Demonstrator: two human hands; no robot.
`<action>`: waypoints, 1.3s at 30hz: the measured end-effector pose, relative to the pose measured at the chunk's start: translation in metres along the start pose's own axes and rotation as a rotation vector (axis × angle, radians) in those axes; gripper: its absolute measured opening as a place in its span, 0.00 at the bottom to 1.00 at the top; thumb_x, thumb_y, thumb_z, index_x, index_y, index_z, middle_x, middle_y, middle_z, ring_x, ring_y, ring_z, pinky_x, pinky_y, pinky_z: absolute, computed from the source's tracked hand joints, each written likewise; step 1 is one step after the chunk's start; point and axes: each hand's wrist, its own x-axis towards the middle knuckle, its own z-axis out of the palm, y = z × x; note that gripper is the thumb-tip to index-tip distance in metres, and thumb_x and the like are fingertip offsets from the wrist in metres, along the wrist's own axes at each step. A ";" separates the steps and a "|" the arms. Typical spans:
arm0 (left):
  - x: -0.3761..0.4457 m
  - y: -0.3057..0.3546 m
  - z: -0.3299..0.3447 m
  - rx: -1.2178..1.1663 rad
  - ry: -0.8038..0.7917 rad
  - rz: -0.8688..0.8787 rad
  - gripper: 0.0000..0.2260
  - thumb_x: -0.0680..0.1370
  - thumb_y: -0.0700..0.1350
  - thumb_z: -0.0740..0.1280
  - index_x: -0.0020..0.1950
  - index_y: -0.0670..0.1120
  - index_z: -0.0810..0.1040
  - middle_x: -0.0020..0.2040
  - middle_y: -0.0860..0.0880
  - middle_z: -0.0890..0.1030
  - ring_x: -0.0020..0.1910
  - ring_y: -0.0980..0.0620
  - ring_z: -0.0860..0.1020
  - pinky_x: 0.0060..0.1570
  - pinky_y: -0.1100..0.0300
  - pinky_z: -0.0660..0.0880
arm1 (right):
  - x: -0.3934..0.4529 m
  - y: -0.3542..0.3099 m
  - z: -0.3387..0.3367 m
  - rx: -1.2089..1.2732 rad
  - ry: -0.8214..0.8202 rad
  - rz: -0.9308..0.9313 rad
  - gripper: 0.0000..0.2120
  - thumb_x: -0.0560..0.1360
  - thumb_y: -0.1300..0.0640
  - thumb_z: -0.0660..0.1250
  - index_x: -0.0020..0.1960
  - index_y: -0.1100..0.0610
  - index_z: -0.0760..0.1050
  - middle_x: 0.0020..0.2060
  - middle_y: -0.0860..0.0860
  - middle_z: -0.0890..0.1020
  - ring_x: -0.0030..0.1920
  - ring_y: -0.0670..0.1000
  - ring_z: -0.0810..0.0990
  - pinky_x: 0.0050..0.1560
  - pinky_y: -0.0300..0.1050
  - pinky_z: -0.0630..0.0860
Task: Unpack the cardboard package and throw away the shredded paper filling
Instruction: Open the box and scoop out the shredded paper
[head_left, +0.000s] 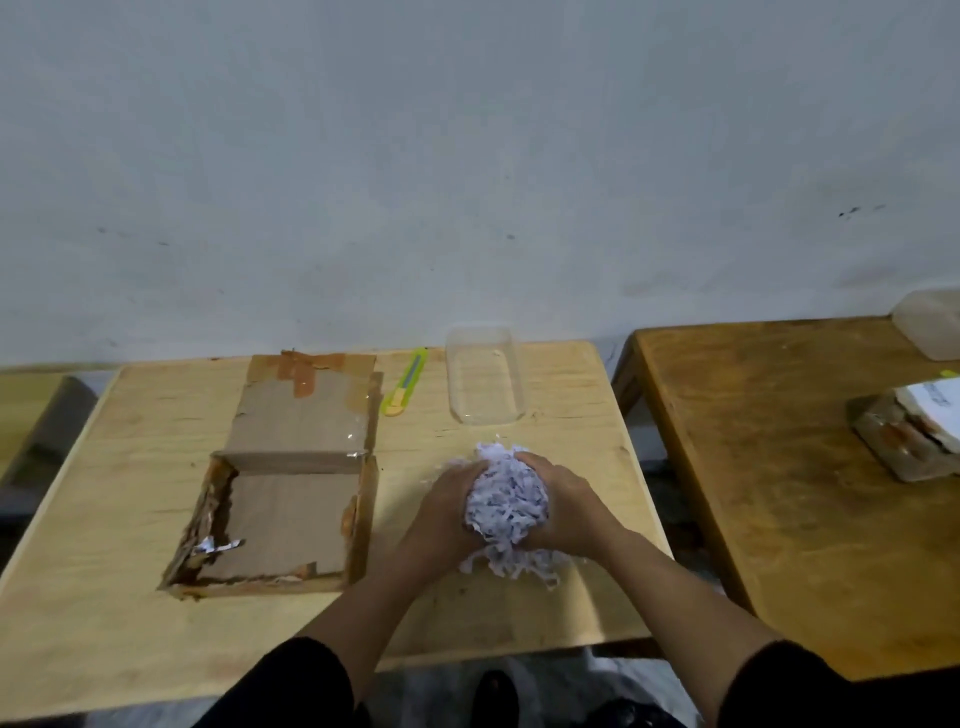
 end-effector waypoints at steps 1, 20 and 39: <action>0.001 -0.006 0.006 -0.001 0.033 -0.025 0.33 0.67 0.53 0.72 0.68 0.42 0.67 0.67 0.42 0.71 0.67 0.52 0.65 0.65 0.68 0.56 | 0.000 0.002 0.003 0.027 0.026 0.014 0.46 0.60 0.46 0.78 0.72 0.55 0.60 0.64 0.57 0.74 0.62 0.58 0.74 0.61 0.51 0.73; 0.002 -0.019 0.025 0.035 0.079 -0.076 0.34 0.73 0.52 0.68 0.74 0.50 0.55 0.76 0.48 0.54 0.75 0.52 0.50 0.72 0.56 0.51 | -0.013 0.006 0.012 0.090 0.072 0.156 0.30 0.77 0.41 0.56 0.75 0.47 0.51 0.76 0.50 0.55 0.75 0.50 0.52 0.74 0.58 0.53; -0.029 0.002 -0.036 0.166 0.168 -0.130 0.17 0.79 0.44 0.58 0.67 0.42 0.68 0.66 0.40 0.72 0.66 0.44 0.68 0.65 0.56 0.62 | -0.036 -0.067 0.002 -0.136 0.171 0.256 0.22 0.81 0.55 0.49 0.73 0.61 0.58 0.71 0.58 0.66 0.71 0.55 0.64 0.69 0.46 0.62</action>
